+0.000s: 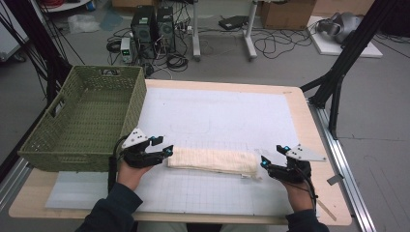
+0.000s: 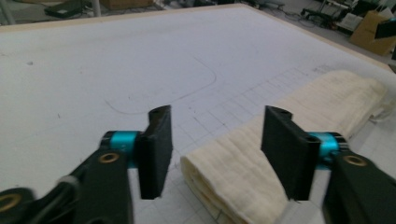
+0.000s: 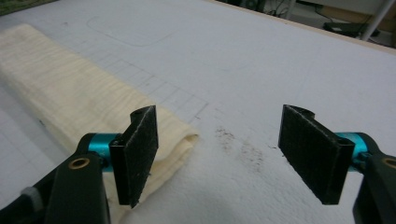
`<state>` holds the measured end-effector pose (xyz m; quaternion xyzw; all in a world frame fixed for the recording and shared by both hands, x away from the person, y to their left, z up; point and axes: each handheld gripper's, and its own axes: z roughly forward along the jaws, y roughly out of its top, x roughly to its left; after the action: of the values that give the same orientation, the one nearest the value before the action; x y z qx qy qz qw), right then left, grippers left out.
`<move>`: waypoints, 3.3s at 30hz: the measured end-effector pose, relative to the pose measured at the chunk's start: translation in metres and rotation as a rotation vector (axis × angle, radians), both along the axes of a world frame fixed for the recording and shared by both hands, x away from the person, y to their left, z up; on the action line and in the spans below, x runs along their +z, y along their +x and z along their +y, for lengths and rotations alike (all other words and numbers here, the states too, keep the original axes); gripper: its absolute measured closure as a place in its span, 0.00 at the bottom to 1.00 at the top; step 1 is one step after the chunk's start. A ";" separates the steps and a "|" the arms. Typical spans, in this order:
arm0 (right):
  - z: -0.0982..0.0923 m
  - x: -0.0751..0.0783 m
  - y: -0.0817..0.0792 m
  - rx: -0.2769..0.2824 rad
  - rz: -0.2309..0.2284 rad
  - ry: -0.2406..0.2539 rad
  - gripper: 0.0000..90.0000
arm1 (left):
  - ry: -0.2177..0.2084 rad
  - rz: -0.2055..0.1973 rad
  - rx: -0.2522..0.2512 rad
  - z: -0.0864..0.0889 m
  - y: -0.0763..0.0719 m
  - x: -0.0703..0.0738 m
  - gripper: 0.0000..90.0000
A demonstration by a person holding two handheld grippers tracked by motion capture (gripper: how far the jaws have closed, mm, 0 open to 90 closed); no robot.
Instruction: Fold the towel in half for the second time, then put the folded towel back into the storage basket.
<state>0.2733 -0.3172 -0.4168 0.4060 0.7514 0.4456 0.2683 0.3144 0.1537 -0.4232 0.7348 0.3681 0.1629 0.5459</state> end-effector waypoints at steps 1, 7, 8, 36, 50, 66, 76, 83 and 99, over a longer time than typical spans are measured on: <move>-0.001 0.000 0.000 -0.012 -0.004 -0.006 0.27 | 0.002 -0.001 0.007 0.000 0.000 0.000 0.38; -0.007 0.004 -0.001 -0.049 -0.017 0.009 0.22 | -0.026 -0.026 0.020 0.002 0.000 0.003 0.23; -0.008 0.004 -0.001 -0.050 -0.014 0.013 0.20 | -0.029 -0.032 0.025 0.003 0.000 0.003 0.23; -0.007 0.001 0.001 -0.043 0.014 0.016 0.13 | -0.034 -0.002 0.023 0.004 0.001 -0.001 0.24; -0.006 -0.002 -0.002 -0.028 0.032 -0.014 0.13 | 0.047 0.107 0.009 -0.008 0.000 -0.012 0.32; 0.007 -0.006 0.006 0.032 0.054 -0.049 0.13 | 0.189 0.196 -0.001 -0.014 -0.004 -0.023 0.44; 0.015 -0.007 0.008 0.060 0.064 -0.058 0.13 | 0.254 0.175 -0.019 -0.030 -0.010 -0.027 0.46; 0.013 -0.008 0.008 0.060 0.074 -0.056 0.13 | 0.268 0.165 -0.032 -0.036 -0.013 -0.027 0.52; 0.014 -0.010 0.010 0.072 0.100 -0.040 0.18 | 0.103 0.110 -0.038 -0.029 -0.016 -0.016 0.86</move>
<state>0.2832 -0.3031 -0.4264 0.3950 0.7869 0.4188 0.2221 0.2988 0.1247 -0.4395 0.7765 0.3747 0.1304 0.4895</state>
